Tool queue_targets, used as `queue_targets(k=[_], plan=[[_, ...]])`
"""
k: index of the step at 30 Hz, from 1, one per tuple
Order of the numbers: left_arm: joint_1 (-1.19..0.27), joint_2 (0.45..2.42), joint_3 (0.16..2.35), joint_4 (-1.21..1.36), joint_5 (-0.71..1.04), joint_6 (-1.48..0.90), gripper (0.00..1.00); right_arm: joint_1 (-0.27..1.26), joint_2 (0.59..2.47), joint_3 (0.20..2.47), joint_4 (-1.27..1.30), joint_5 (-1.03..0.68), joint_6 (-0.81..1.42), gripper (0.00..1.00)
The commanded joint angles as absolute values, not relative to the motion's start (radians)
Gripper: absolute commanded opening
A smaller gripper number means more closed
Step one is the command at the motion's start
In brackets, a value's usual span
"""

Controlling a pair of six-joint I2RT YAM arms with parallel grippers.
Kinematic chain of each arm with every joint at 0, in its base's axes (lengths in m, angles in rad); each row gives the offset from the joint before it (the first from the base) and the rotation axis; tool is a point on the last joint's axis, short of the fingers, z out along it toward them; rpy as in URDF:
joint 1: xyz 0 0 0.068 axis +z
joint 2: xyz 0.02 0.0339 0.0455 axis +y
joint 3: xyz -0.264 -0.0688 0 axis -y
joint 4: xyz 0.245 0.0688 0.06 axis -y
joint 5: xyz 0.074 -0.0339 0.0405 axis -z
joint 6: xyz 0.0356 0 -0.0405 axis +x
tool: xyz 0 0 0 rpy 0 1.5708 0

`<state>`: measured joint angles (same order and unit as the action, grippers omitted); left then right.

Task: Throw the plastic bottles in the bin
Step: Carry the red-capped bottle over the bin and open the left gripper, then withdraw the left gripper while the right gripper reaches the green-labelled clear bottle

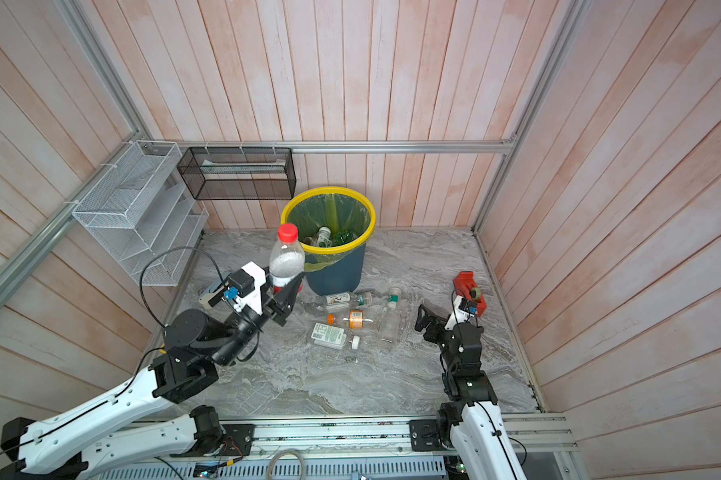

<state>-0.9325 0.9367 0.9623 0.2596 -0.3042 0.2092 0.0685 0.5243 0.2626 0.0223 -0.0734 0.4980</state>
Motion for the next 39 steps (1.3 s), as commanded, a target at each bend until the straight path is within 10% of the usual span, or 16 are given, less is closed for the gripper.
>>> queue_targets(k=[1, 5, 11, 14, 39], plan=[[-0.757, 1.123, 1.121, 0.186, -0.132, 0.094, 0.52, 0.064, 0.556, 0.286, 0.094, -0.196, 0.536, 0.97], [-0.59, 1.474, 1.508, -0.137, 0.074, -0.066, 0.55, 0.098, 0.639, 0.315, 0.06, -0.191, 0.52, 0.94], [-0.556, 1.758, 1.862, -0.464, 0.107, -0.149, 0.87, 0.111, 0.616, 0.369, -0.047, -0.107, 0.478, 0.97], [-0.572, 1.676, 1.761, -0.366, 0.066, -0.138, 1.0, 0.111, 0.584, 0.378, -0.08, -0.076, 0.474, 0.98], [-0.82, 1.071, 0.948, 0.052, -0.28, -0.111, 1.0, 0.327, 0.944, 0.449, -0.036, 0.039, 0.558, 1.0]])
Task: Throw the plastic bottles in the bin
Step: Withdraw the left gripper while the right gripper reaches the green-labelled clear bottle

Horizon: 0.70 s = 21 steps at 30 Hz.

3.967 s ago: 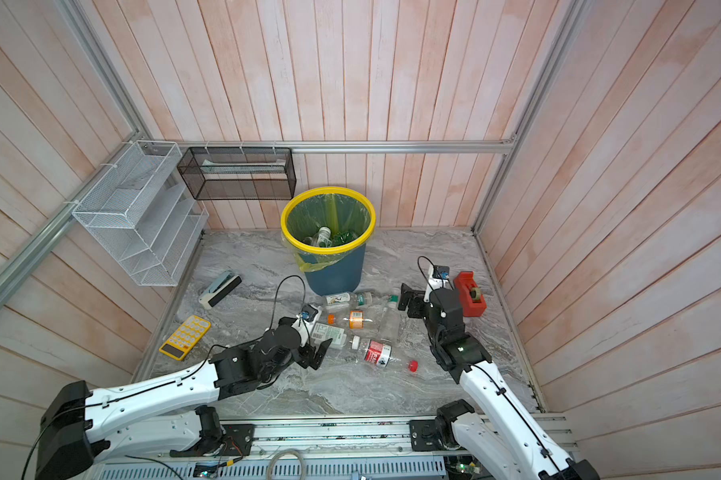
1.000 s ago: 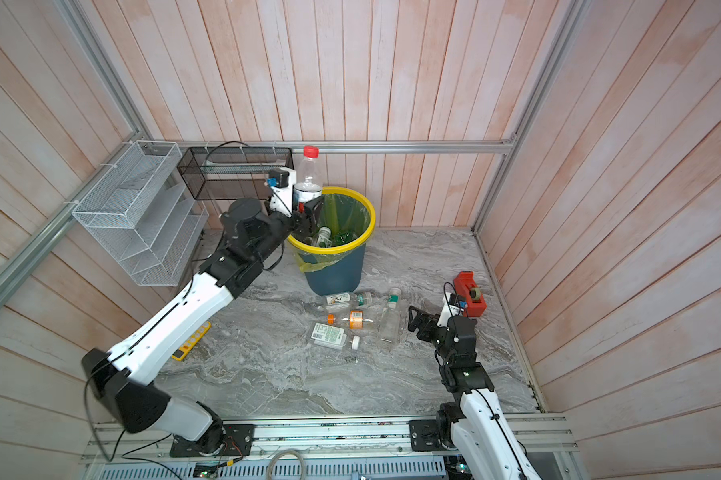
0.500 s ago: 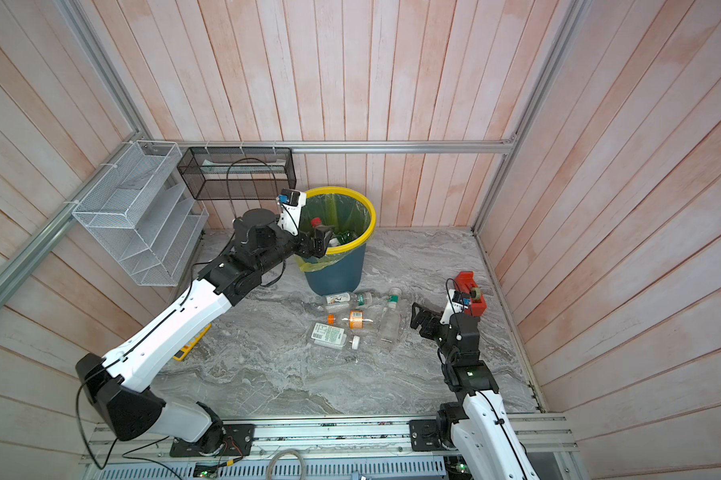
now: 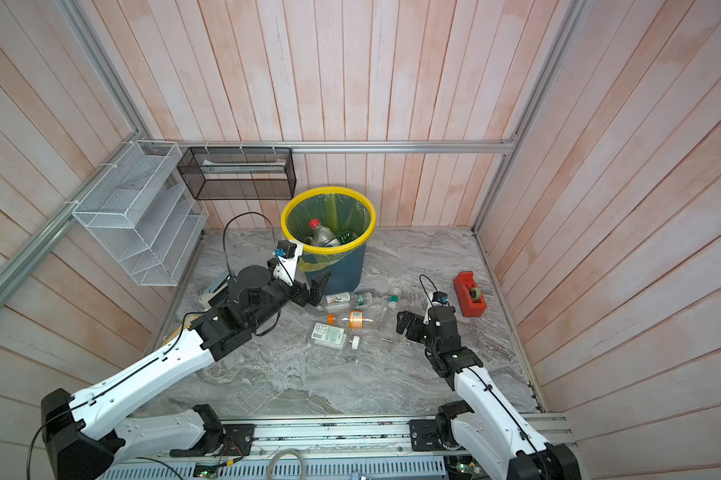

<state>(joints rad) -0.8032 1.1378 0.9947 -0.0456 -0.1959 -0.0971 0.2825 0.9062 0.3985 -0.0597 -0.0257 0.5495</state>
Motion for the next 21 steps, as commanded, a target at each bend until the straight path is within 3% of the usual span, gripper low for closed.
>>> queue_targets(k=[1, 7, 21], plan=[[-0.824, 1.045, 0.916, 0.066, -0.29, -0.12, 1.0, 0.35, 0.97, 0.462, -0.033, 0.054, 0.558, 1.0], [-0.826, 0.934, 0.779, 0.068, -0.352, -0.188, 1.0, 0.445, 1.131, 0.538, -0.039, 0.12, 0.555, 0.98], [-0.827, 0.854, 0.626, -0.029, -0.434, -0.335, 1.0, 0.483, 1.354, 0.643, -0.129, 0.214, 0.485, 0.88]])
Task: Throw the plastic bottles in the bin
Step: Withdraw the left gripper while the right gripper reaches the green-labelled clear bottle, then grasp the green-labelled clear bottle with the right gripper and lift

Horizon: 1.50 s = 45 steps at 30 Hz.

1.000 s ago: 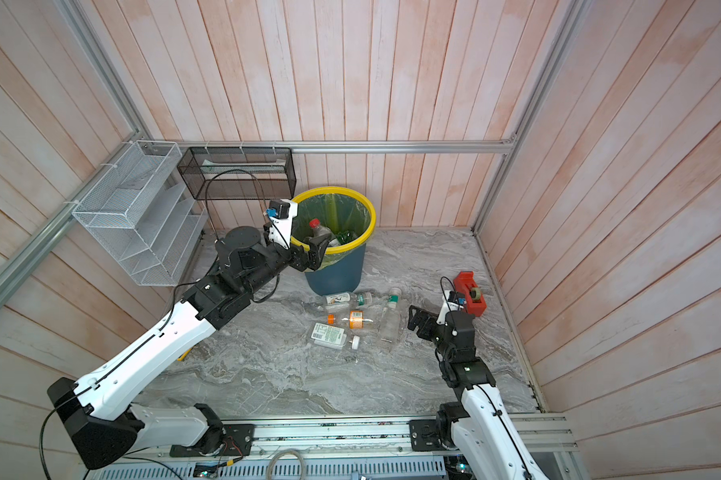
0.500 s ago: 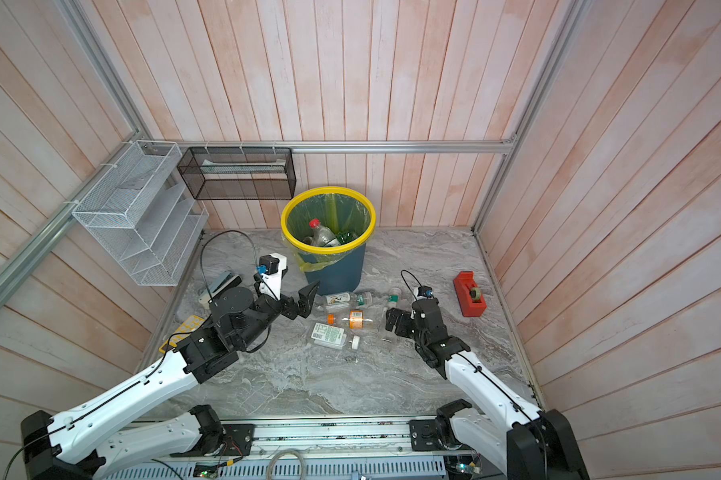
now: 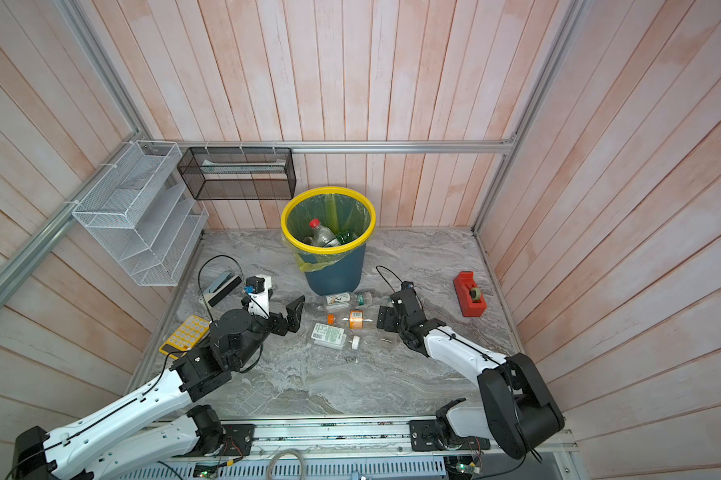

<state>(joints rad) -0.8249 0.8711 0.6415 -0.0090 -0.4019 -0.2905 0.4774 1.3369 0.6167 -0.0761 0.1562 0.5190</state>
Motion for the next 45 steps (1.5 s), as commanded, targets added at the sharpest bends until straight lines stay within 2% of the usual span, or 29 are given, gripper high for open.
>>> queue_targets(k=[1, 5, 8, 10, 14, 18, 28, 31, 36, 39, 45], plan=[[-0.826, 0.854, 0.621, -0.03, -0.434, -0.336, 1.0, 0.485, 1.359, 0.646, -0.141, 0.231, 0.476, 0.86], [-0.825, 0.856, 0.612, -0.036, -0.436, -0.337, 1.0, 0.469, 1.361, 0.644, -0.18, 0.268, 0.437, 0.75], [-0.825, 0.858, 0.614, -0.044, -0.441, -0.333, 1.0, 0.442, 1.357, 0.649, -0.209, 0.254, 0.411, 0.72], [-0.825, 0.859, 0.612, -0.048, -0.445, -0.333, 1.0, 0.44, 1.347, 0.653, -0.216, 0.238, 0.399, 0.75], [-0.825, 0.86, 0.613, -0.051, -0.449, -0.336, 1.0, 0.444, 1.37, 0.68, -0.236, 0.178, 0.382, 0.89], [-0.825, 0.858, 0.612, -0.054, -0.449, -0.334, 1.0, 0.448, 1.416, 0.697, -0.251, 0.188, 0.363, 0.88], [-0.825, 0.859, 0.608, -0.066, -0.464, -0.333, 1.0, 0.457, 1.46, 0.695, -0.269, 0.159, 0.336, 0.69], [-0.825, 0.864, 0.605, -0.067, -0.475, -0.337, 1.0, 0.457, 1.44, 0.687, -0.254, 0.146, 0.331, 0.6], [-0.8, 0.859, 0.578, -0.07, -0.491, -0.384, 1.0, 0.454, 1.334, 0.67, -0.216, 0.111, 0.343, 0.55], [-0.754, 0.856, 0.555, -0.075, -0.439, -0.417, 1.0, 0.445, 1.196, 0.656, -0.191, 0.096, 0.356, 0.51], [-0.654, 0.871, 0.51, -0.099, -0.369, -0.508, 1.0, 0.383, 0.835, 0.659, -0.17, 0.137, 0.376, 0.5]])
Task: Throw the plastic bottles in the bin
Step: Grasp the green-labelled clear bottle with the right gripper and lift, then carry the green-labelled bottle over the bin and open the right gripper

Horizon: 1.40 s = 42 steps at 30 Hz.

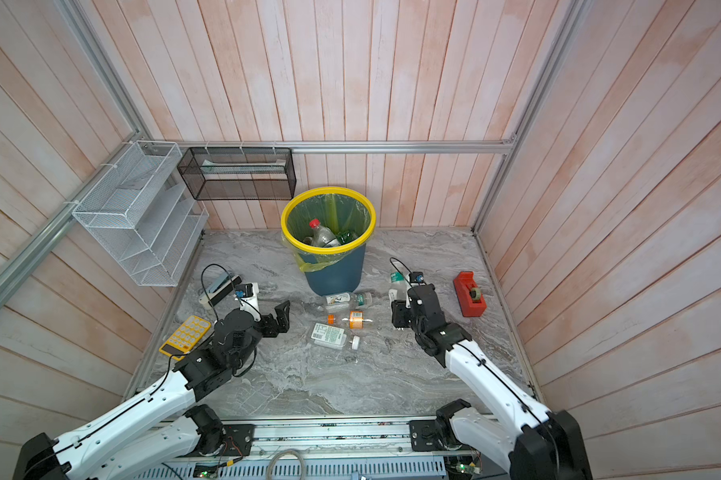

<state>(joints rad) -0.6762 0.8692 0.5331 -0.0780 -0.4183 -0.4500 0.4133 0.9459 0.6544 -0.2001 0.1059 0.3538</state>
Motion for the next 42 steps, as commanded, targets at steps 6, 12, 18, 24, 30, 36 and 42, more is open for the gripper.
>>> queue_targets(k=[6, 12, 18, 24, 30, 36, 42], plan=[[-0.647, 0.902, 0.483, -0.095, -0.342, -0.547, 1.0, 0.371, 0.668, 0.772, -0.099, 0.147, 0.394, 0.5], [-0.647, 0.933, 0.492, -0.098, -0.285, -0.555, 1.0, 0.378, 0.896, 0.986, 0.065, -0.075, 0.438, 0.49], [-0.649, 0.974, 0.53, -0.153, -0.262, -0.564, 1.0, 0.533, 1.359, 1.361, -0.044, -0.201, 0.344, 0.56], [-0.655, 0.991, 0.542, -0.196, -0.284, -0.574, 1.0, 0.532, 1.492, 1.515, -0.104, -0.147, 0.33, 0.77], [-0.653, 0.983, 0.56, -0.25, -0.314, -0.575, 1.0, 0.485, 1.43, 1.518, -0.144, -0.062, 0.338, 0.93], [-0.653, 0.984, 0.555, -0.238, -0.309, -0.585, 1.0, 0.446, 1.393, 1.503, -0.122, -0.095, 0.373, 0.48], [-0.653, 0.968, 0.55, -0.248, -0.319, -0.577, 1.0, 0.439, 1.262, 1.308, -0.216, -0.064, 0.357, 0.65]])
